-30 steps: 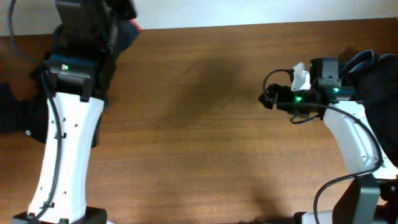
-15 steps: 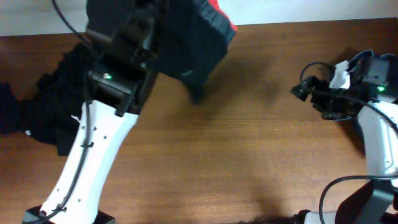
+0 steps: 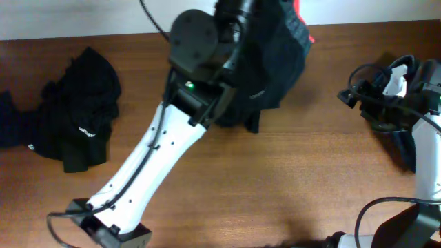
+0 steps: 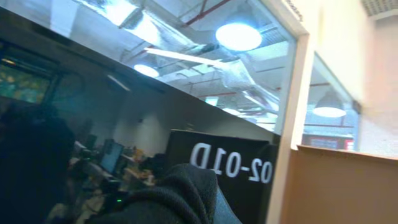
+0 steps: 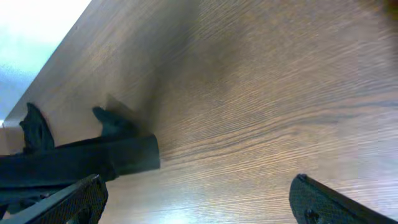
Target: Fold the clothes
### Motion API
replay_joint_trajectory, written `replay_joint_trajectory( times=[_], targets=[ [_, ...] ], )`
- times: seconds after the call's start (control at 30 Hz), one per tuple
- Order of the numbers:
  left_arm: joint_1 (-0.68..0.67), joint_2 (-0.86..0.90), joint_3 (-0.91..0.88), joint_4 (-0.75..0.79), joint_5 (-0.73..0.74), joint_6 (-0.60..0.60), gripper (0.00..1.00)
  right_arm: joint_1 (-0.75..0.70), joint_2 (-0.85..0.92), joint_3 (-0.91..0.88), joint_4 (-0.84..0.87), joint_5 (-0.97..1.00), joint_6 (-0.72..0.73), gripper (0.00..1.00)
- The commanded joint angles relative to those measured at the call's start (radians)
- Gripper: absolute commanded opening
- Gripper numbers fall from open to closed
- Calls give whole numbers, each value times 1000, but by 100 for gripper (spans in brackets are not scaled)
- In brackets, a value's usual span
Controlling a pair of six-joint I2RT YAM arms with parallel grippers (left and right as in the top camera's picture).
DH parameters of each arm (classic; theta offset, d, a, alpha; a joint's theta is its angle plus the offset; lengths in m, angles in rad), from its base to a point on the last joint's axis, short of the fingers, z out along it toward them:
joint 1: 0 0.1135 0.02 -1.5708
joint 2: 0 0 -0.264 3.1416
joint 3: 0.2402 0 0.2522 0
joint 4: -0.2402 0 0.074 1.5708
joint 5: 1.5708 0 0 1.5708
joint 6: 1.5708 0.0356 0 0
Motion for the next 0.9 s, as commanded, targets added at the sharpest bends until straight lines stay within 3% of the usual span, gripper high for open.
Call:
replay_joint_trajectory(
  times=[0.0,0.1,0.37,0.4,0.5,0.57,0.63,0.67,0.73,0.87],
  targets=[
    [-36,24,83,17,14,-1,1,-32,-20,21,-5,-13,-16,99],
    [-46,29,85,-61,14,-1,1,-52,-20,21,-11,-13,-16,99],
    [10,23,86,-627,8,-1,1,-55,-20,21,-19,-99,-93,99],
    [34,19,86,-708,16,-1,1,-47,-20,21,-14,-176,-132,89],
    [77,19,86,-737,85,-1,1,-10,-19,21,-16,-287,-172,68],
    [96,19,86,-720,132,-2,1,26,-16,20,-11,-323,-175,62],
    [111,17,87,-710,158,-6,1,69,-13,20,18,-372,-202,67],
    [120,13,87,-713,161,-24,1,111,-12,18,69,-426,-205,78],
    [124,9,87,-723,162,-49,1,151,-11,18,141,-476,-203,84],
    [123,-6,87,-725,169,-61,1,221,-9,18,297,-487,-131,87]
  ],
)
